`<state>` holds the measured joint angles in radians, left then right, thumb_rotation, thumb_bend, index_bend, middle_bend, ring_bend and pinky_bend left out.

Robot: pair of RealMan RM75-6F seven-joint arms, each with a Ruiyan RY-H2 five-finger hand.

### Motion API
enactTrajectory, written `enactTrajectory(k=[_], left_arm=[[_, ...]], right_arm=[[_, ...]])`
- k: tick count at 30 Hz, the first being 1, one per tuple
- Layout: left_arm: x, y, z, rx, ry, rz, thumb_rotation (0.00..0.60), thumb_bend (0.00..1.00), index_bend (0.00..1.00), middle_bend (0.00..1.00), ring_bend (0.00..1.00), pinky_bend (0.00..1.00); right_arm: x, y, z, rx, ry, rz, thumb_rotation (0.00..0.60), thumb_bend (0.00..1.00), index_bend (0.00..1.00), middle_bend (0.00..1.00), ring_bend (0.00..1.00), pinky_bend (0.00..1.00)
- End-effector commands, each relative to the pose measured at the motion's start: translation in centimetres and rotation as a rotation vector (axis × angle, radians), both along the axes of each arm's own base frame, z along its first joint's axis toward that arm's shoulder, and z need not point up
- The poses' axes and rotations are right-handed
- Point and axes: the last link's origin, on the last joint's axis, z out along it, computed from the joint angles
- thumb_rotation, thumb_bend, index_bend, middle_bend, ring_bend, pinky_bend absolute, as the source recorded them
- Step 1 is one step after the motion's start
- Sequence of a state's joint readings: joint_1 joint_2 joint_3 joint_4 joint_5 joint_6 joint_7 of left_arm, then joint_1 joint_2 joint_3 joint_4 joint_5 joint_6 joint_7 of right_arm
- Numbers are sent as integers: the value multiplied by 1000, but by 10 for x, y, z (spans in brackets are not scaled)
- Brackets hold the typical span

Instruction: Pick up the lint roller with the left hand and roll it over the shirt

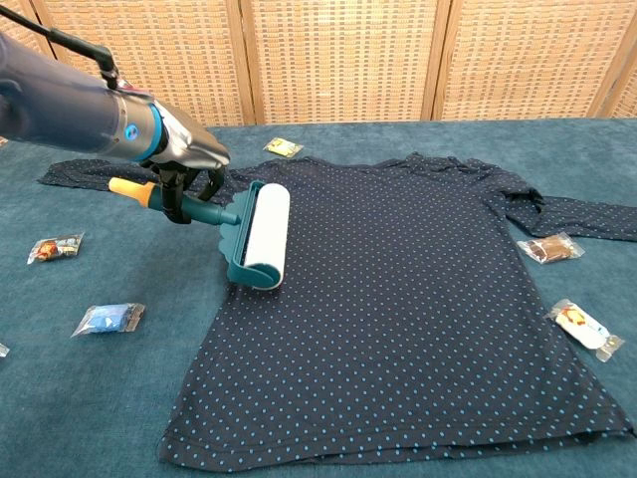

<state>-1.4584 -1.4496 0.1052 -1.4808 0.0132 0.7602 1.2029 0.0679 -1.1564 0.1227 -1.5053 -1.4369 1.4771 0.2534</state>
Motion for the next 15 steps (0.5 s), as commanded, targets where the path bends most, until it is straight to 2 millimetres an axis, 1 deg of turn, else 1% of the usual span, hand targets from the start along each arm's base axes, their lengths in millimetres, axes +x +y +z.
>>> enactTrajectory(k=[1, 6, 15], left_arm=[[6, -1, -10, -9, 23, -7, 600, 755, 850, 899, 824, 695], [15, -1, -22, -17, 36, -13, 600, 754, 850, 899, 824, 695], [41, 1, -45, -22, 30, -17, 600, 754, 851, 898, 824, 695]], right_arm=[[0, 0, 0, 2, -6, 2, 600, 134, 39, 0, 0, 0], [-2, -1, 2, 1, -19, -4, 600, 133, 39, 0, 0, 0], [-6, -2, 4, -2, -40, -12, 600, 133, 39, 0, 0, 0]])
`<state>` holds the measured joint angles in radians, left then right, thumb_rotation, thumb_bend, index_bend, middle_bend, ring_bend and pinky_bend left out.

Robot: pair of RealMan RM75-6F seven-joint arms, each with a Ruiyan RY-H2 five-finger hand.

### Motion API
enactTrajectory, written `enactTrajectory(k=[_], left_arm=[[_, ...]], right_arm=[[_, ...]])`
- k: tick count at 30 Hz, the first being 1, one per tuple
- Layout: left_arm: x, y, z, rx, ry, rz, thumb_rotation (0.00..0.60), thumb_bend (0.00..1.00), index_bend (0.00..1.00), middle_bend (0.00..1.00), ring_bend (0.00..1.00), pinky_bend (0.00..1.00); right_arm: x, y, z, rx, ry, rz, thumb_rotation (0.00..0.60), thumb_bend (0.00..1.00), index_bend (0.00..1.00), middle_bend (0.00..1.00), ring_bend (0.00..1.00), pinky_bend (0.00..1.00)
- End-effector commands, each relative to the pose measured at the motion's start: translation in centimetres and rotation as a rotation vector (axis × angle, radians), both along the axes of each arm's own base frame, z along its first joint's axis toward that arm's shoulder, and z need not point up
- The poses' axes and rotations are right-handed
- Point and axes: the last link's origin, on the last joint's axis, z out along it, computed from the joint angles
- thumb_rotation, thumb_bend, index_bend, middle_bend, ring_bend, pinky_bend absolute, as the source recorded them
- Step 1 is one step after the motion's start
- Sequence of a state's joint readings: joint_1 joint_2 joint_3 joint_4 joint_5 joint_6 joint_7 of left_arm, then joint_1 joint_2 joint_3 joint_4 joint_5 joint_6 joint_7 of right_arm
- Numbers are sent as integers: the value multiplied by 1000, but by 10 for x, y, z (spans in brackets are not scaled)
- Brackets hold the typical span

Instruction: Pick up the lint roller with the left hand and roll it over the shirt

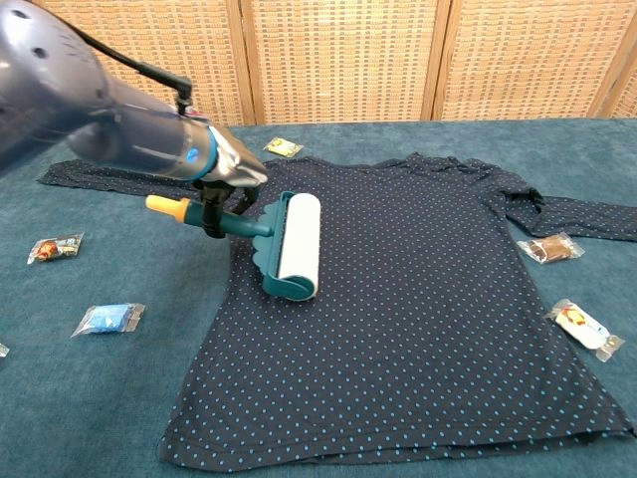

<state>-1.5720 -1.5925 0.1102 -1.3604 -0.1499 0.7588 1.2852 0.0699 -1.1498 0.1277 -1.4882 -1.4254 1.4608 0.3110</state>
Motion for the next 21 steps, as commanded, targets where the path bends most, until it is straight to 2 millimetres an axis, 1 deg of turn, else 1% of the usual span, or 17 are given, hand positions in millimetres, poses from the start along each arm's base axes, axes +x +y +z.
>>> enactTrajectory(k=[1, 4, 6, 15, 17, 21], left_arm=[[12, 0, -8, -4, -14, -3, 600, 754, 851, 899, 824, 695], [26, 0, -18, -8, -16, -16, 600, 755, 851, 899, 824, 695], [30, 0, -21, -7, -17, -16, 600, 755, 851, 899, 824, 695], [64, -2, -41, -16, -13, -43, 600, 755, 851, 899, 824, 695], [68, -4, -45, -19, -3, -43, 600, 755, 851, 899, 824, 695], [67, -6, -45, -19, 20, -45, 600, 754, 851, 899, 824, 695]], right_arm=[[-1, 0, 0, 0, -4, -3, 600, 133, 39, 0, 0, 0], [-1, 0, 1, -4, -9, -2, 600, 133, 39, 0, 0, 0], [-1, 0, 2, -5, -10, -1, 600, 133, 39, 0, 0, 0], [-2, 0, 1, 1, -8, -4, 600, 133, 39, 0, 0, 0], [-3, -1, 0, 2, -7, -5, 600, 133, 39, 0, 0, 0], [-2, -1, 0, 2, -6, -3, 600, 134, 39, 0, 0, 0]])
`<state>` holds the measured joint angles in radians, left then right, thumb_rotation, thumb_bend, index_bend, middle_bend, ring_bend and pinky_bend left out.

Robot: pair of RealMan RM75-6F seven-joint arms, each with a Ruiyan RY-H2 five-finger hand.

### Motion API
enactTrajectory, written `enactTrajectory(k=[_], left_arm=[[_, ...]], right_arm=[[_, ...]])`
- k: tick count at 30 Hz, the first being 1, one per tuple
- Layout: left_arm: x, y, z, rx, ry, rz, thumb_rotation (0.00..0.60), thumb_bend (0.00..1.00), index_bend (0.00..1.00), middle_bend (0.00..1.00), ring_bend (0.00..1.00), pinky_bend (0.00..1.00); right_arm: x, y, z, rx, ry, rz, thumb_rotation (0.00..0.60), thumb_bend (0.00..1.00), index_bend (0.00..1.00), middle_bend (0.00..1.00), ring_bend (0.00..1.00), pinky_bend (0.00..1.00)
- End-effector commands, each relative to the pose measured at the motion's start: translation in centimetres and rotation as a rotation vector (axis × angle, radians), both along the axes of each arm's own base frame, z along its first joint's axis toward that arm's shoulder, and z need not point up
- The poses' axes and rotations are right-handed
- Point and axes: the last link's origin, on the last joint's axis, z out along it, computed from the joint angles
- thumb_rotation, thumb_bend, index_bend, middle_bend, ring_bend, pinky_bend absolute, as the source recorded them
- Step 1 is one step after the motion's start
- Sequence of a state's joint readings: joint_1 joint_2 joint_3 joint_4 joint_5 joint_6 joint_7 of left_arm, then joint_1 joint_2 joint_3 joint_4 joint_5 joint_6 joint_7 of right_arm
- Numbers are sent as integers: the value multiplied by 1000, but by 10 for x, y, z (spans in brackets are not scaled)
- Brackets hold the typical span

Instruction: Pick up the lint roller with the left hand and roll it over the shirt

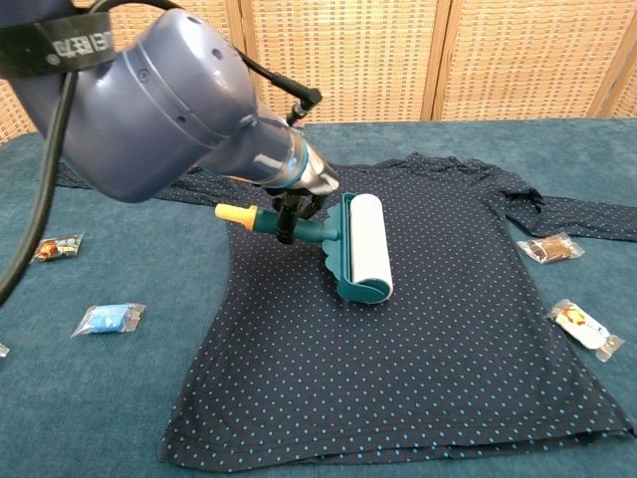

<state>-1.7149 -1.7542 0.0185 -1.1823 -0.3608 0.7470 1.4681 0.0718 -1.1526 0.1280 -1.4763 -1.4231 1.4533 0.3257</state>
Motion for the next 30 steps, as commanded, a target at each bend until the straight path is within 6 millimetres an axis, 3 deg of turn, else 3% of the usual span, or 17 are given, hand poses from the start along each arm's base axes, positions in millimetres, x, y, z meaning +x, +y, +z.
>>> enactTrajectory(k=[1, 7, 17, 23, 25, 30], left_arm=[[0, -2, -1, 3, 11, 3, 600, 754, 851, 899, 824, 695], [-15, -1, 12, 23, 45, 31, 600, 755, 851, 898, 824, 695], [-73, -4, 53, 53, 126, 86, 600, 754, 851, 898, 824, 695], [-95, -6, 74, 70, 154, 96, 600, 755, 851, 899, 824, 695], [-70, -13, 56, 19, 113, 21, 600, 755, 851, 899, 824, 695], [-55, -14, 39, 20, 106, 5, 600, 755, 851, 899, 824, 695]], right_arm=[[0, 0, 0, -2, 0, 1, 600, 133, 39, 0, 0, 0], [2, 2, 2, -9, 3, 11, 600, 133, 39, 0, 0, 0], [8, 5, 1, -9, 11, 33, 600, 134, 39, 0, 0, 0], [12, 7, 0, -4, 16, 43, 600, 133, 39, 0, 0, 0], [10, 6, 0, -4, 12, 33, 600, 133, 39, 0, 0, 0], [8, 4, 0, -4, 6, 27, 600, 133, 39, 0, 0, 0]])
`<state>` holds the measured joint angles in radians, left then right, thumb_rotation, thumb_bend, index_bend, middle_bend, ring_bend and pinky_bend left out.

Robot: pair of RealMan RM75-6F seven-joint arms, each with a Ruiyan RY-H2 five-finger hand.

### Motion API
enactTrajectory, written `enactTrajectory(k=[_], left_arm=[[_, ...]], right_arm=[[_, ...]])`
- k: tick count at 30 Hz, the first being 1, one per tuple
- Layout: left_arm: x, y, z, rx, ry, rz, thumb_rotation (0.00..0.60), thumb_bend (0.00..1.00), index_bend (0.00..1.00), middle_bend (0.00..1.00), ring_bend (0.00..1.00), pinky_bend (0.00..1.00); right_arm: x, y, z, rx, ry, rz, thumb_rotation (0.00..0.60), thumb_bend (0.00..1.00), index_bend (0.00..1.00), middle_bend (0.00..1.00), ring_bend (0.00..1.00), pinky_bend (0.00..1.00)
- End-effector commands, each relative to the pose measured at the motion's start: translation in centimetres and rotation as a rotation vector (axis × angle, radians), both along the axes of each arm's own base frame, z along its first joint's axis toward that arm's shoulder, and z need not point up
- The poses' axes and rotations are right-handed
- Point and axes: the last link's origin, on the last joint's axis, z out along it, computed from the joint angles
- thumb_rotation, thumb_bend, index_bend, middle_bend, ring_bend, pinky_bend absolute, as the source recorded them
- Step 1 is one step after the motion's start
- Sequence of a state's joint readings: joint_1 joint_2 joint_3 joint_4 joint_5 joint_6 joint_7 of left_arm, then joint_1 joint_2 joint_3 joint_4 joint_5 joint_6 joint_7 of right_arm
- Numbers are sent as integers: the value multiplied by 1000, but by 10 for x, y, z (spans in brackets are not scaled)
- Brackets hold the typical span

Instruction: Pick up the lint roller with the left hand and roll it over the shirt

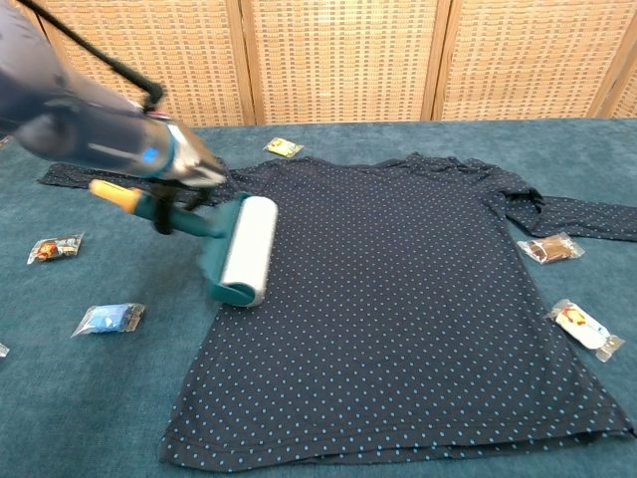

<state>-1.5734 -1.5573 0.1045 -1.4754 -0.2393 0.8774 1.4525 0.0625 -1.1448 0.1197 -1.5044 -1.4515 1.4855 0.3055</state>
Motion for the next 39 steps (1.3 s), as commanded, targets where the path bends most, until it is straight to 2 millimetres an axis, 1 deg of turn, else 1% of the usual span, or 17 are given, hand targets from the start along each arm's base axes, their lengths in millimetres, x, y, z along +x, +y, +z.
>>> enactTrajectory(k=[1, 8, 16, 21, 26, 30, 34, 39], left_arm=[[22, -3, -19, -19, -24, -37, 600, 755, 851, 899, 824, 695], [49, -9, -40, -37, -53, -52, 600, 755, 851, 899, 824, 695], [57, -10, -51, -33, -62, -36, 600, 754, 852, 899, 824, 695], [56, -11, -53, -36, -60, -36, 600, 754, 852, 899, 824, 695], [46, -8, -45, -20, -48, -21, 600, 755, 851, 899, 824, 695], [28, -3, -30, 3, -38, 4, 600, 754, 852, 898, 824, 695], [5, 1, -11, 31, -35, 32, 600, 755, 851, 898, 824, 691], [-19, 4, 13, 62, -74, 58, 600, 742, 848, 887, 814, 676]], right_arm=[[-1, -1, 0, 0, -2, -3, 600, 134, 39, 0, 0, 0], [-4, -2, 1, 1, -11, -12, 600, 134, 39, 0, 0, 0], [-3, -2, -1, 6, -5, -9, 600, 133, 40, 0, 0, 0], [-3, -1, -1, 7, -2, -10, 600, 134, 41, 0, 0, 0], [-3, -1, -1, 6, 2, -8, 600, 133, 41, 0, 0, 0], [-2, -1, -2, 7, 5, -6, 600, 134, 41, 0, 0, 0], [0, 0, -4, 15, 13, -1, 600, 133, 42, 0, 0, 0], [3, 0, -7, 23, 25, 12, 600, 133, 42, 0, 0, 0]])
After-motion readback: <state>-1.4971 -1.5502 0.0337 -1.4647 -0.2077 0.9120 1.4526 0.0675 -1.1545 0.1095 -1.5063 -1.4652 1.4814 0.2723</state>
